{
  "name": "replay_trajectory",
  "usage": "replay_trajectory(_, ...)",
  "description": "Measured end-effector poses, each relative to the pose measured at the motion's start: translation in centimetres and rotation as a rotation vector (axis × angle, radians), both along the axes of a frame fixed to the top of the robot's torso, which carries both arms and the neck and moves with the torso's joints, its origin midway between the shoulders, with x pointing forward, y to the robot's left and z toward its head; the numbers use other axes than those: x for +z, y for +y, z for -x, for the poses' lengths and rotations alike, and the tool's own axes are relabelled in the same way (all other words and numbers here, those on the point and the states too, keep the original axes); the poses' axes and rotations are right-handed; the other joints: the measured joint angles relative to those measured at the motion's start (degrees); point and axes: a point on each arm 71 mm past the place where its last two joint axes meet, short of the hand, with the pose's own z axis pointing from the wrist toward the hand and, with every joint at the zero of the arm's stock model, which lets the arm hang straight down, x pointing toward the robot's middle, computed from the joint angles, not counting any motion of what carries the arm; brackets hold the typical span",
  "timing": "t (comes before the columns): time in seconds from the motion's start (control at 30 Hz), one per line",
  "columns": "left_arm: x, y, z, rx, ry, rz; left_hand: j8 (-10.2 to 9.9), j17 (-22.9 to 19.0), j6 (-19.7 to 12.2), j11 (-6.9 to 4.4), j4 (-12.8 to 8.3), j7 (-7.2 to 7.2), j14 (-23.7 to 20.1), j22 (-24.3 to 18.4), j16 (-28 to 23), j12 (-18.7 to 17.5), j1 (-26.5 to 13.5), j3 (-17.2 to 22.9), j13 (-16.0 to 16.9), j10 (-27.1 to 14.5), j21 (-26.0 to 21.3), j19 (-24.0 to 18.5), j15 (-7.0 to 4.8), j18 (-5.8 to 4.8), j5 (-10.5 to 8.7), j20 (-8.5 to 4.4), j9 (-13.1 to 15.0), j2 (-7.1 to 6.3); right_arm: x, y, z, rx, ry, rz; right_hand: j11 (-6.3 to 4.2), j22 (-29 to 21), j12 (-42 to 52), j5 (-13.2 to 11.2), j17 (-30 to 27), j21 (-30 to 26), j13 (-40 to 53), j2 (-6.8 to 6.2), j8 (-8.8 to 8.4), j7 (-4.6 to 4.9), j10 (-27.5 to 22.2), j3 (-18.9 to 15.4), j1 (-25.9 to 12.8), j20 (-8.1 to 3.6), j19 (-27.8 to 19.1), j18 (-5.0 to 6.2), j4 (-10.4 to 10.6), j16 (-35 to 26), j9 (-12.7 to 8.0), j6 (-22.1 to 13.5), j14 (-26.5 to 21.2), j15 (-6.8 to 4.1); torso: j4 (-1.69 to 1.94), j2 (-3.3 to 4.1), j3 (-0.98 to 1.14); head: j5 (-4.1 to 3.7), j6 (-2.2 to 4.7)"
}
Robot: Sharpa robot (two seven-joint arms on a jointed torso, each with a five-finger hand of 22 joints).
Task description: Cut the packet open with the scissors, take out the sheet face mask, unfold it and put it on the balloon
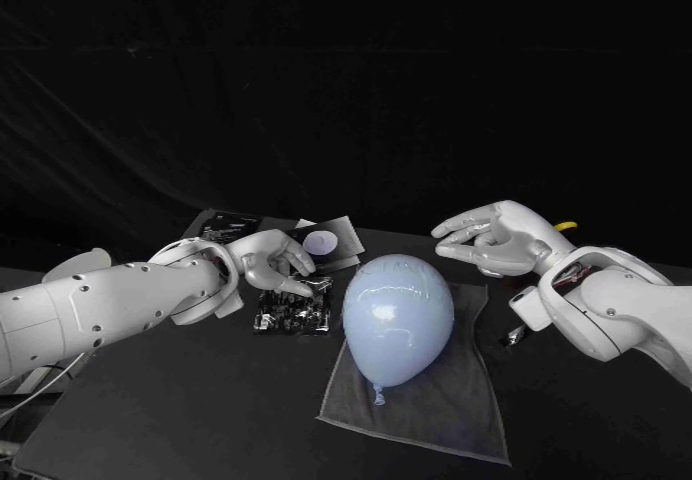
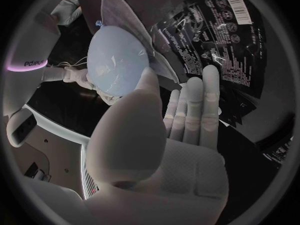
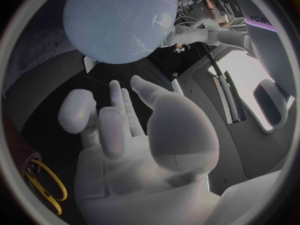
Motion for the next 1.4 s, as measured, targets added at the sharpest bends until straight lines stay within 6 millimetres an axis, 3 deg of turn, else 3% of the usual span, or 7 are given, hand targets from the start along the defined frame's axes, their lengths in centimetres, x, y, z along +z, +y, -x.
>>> replay_trajectory(0.17,-0.7,-0.3,-0.5,-0.004,-0.042,-0.122,0.71,-0.24,-2.56,0.32,0.18,-0.55,-2.42,1.65,1.40,0.96,-0.22,-3.43,-0.07,-3.99,2.00,-2.57,0.42,0.11,0.00,0.71,0.48,-1.63,-0.1,0.0,0.0,-0.004,-0.005,0.016,0.21,0.13,0.00,0.00,0.34,0.37,0.00,0.00,-0.10,0.14,-0.21,-0.09,0.00,0.00,0.00,-0.01,0.09,0.14,-0.06,-0.14,0.00,0.00,-0.09,0.00,0.03,0.83,-0.10)
replay_trajectory(0.23,-0.9,-0.5,-0.7,-0.003,-0.054,-0.158,1.25,-0.24,-3.76,0.36,0.23,-0.65,-3.08,2.50,2.30,1.83,-0.68,-4.77,0.04,-5.63,3.01,-3.58,0.57,0.70,0.00,0.89,0.76,-2.11,-0.1,-0.1,0.0,-0.006,-0.006,0.020,0.21,0.13,0.00,0.00,0.34,0.41,0.00,0.00,-0.10,0.20,-0.21,-0.09,0.00,0.00,0.00,-0.02,0.09,0.26,-0.07,-0.21,0.00,0.00,-0.12,0.00,0.04,1.05,-0.16)
replay_trajectory(0.37,-1.3,-1.0,-0.8,-0.005,-0.073,-0.217,2.59,-0.33,-5.45,0.46,0.39,-0.75,-3.74,3.93,4.23,4.16,-0.99,-5.48,0.80,-7.70,4.92,-5.12,0.54,0.97,0.00,1.12,1.36,-2.97,-0.1,-0.2,0.0,-0.011,-0.008,0.027,0.21,0.13,0.00,0.00,0.42,0.41,0.00,0.00,-0.10,0.04,-0.21,-0.24,0.00,0.00,-0.01,-0.01,0.24,0.46,-0.07,-0.43,-0.20,0.19,-0.15,0.04,0.04,1.30,-0.19)
replay_trajectory(0.57,-1.6,-1.3,-0.9,0.004,-0.094,-0.279,5.17,-0.56,-8.54,0.60,0.32,-0.75,-4.71,6.23,7.59,9.07,-1.14,-5.84,2.68,-11.44,8.03,-7.16,0.84,0.97,0.01,1.44,2.44,-3.12,-0.2,-0.4,0.0,-0.018,-0.009,0.034,0.41,0.12,0.00,0.00,0.43,0.41,-0.01,-0.23,-0.10,0.11,-0.42,-0.24,-0.23,0.00,-0.01,-0.02,0.24,0.47,-0.08,-0.52,0.00,0.39,-0.13,0.05,0.05,1.46,-0.35)
replay_trajectory(0.83,-1.7,-1.9,-1.1,0.016,-0.118,-0.331,11.42,-2.10,-12.99,0.92,0.33,-0.94,-7.04,9.64,14.18,23.53,-1.10,-6.15,9.16,-21.07,12.96,-10.23,1.12,0.97,0.35,2.04,4.52,-3.47,-0.2,-0.6,-0.1,-0.027,-0.011,0.038,0.42,0.08,0.00,0.00,0.67,0.68,-0.01,-0.23,-0.10,0.22,-0.42,-0.41,-0.22,0.21,0.19,-0.03,0.40,0.46,-0.13,-0.65,0.00,0.39,-0.13,0.00,0.04,1.30,-0.35)
replay_trajectory(1.4,-2.0,-3.0,-1.3,0.034,-0.133,-0.433,14.55,-4.12,-14.51,0.92,0.33,-1.22,-7.04,11.00,18.20,31.70,-1.10,-6.15,11.68,-25.46,15.31,-11.03,1.11,0.94,0.34,2.02,4.59,-3.46,-0.2,-1.0,0.0,-0.033,-0.009,0.041,0.41,0.12,0.00,0.00,0.66,0.68,0.05,-0.22,-0.10,0.14,-0.42,-0.57,-0.22,0.21,0.19,-0.04,0.56,0.67,-0.16,-0.73,-0.01,0.39,-0.16,-0.04,0.04,0.71,-0.81)
